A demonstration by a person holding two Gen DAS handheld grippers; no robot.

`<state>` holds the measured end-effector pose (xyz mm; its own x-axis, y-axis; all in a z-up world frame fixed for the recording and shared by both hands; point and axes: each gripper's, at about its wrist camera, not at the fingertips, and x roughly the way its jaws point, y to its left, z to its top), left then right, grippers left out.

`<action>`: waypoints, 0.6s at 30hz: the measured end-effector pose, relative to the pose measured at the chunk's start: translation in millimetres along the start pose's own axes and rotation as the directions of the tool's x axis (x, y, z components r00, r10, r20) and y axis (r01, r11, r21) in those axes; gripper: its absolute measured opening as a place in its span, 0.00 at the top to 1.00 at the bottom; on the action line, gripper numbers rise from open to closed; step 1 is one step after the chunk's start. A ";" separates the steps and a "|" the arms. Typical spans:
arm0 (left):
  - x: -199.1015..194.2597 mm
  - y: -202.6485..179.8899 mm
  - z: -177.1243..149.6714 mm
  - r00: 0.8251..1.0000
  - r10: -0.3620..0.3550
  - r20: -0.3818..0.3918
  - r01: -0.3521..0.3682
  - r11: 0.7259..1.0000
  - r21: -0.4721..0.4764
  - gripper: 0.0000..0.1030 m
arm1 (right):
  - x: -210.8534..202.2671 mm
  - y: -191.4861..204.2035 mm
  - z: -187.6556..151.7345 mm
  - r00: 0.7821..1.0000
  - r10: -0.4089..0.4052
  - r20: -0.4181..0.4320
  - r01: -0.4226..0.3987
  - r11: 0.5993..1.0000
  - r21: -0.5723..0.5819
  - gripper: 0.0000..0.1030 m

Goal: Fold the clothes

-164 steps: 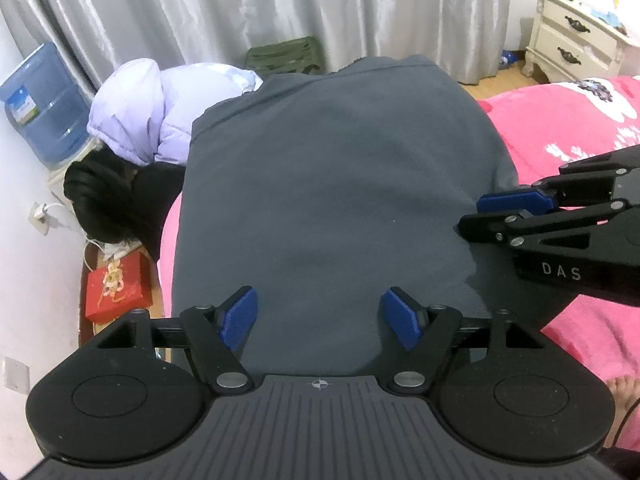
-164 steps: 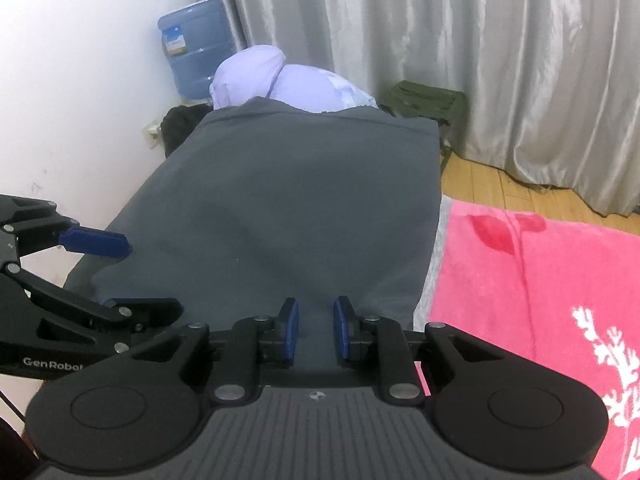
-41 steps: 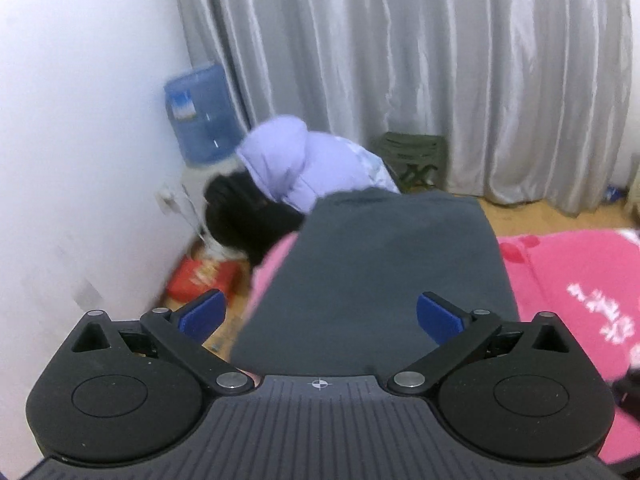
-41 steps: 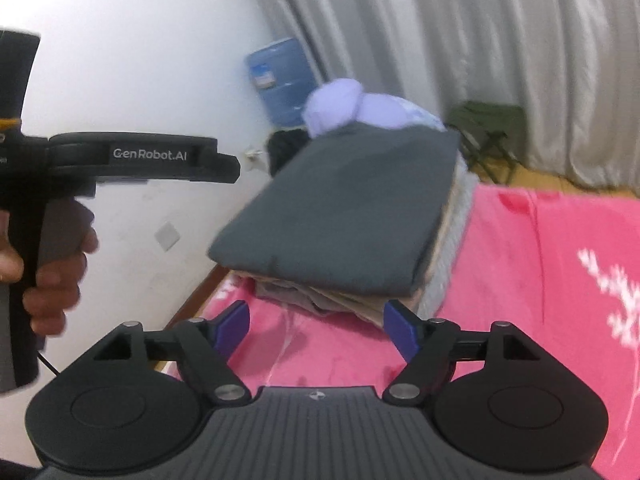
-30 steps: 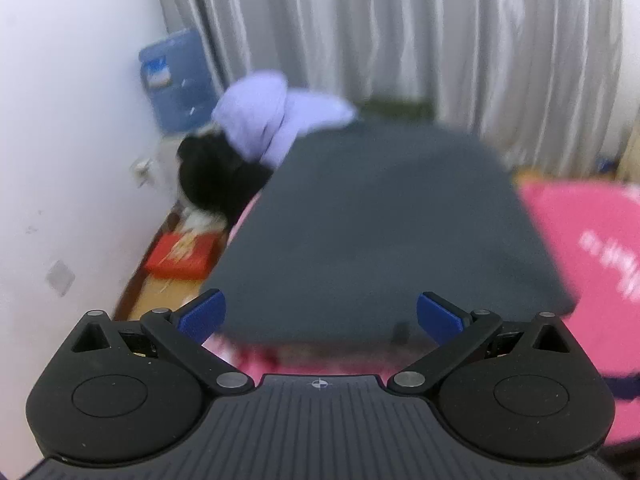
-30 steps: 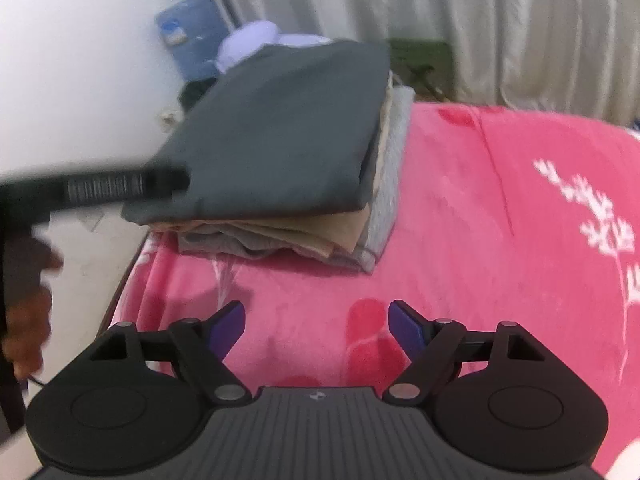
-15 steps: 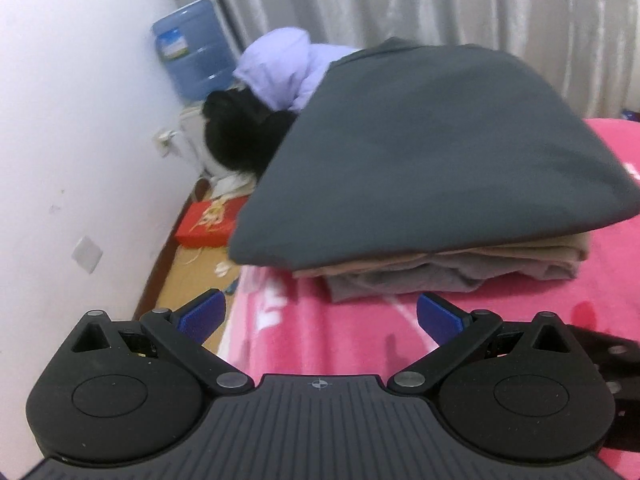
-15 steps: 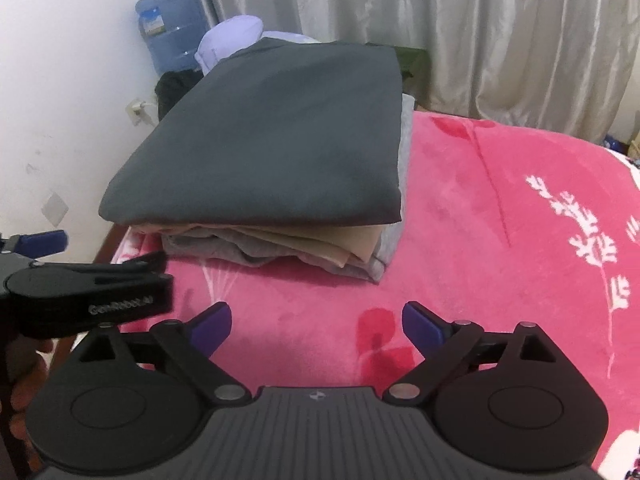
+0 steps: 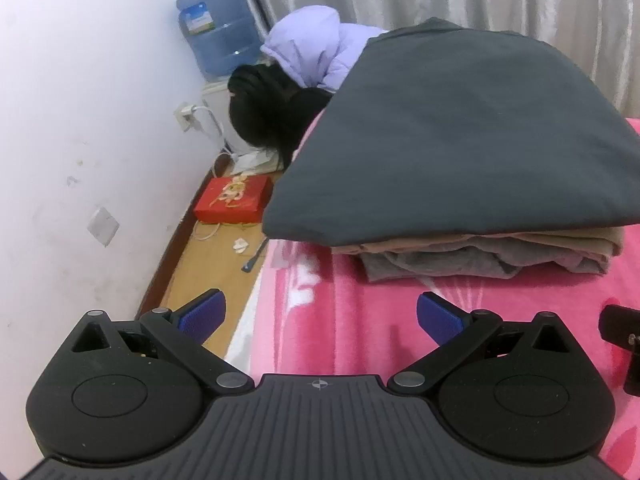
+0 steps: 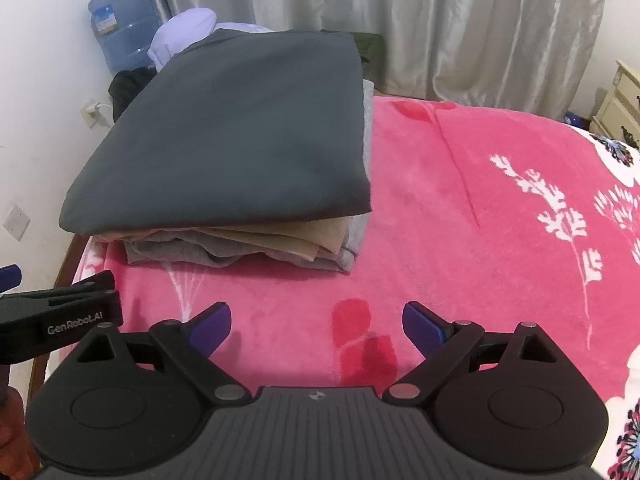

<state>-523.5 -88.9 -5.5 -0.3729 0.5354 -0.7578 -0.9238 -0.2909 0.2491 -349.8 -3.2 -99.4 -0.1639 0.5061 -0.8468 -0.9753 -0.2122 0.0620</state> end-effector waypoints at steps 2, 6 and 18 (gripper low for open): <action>0.1 1.7 -0.2 1.000 0.013 -0.001 -0.013 1.000 -0.003 0.00 | -2.1 4.3 1.1 1.000 0.000 0.006 0.000 1.000 -0.008 0.07; -0.1 7.4 0.7 1.000 0.028 -0.006 -0.029 1.000 -0.013 0.00 | -7.9 16.7 3.7 0.999 0.010 0.032 -0.008 0.999 -0.045 0.07; -1.6 19.0 3.3 1.000 0.023 -0.011 -0.023 0.999 -0.042 0.00 | -12.4 34.1 9.4 0.999 -0.006 0.038 0.009 0.997 -0.073 0.07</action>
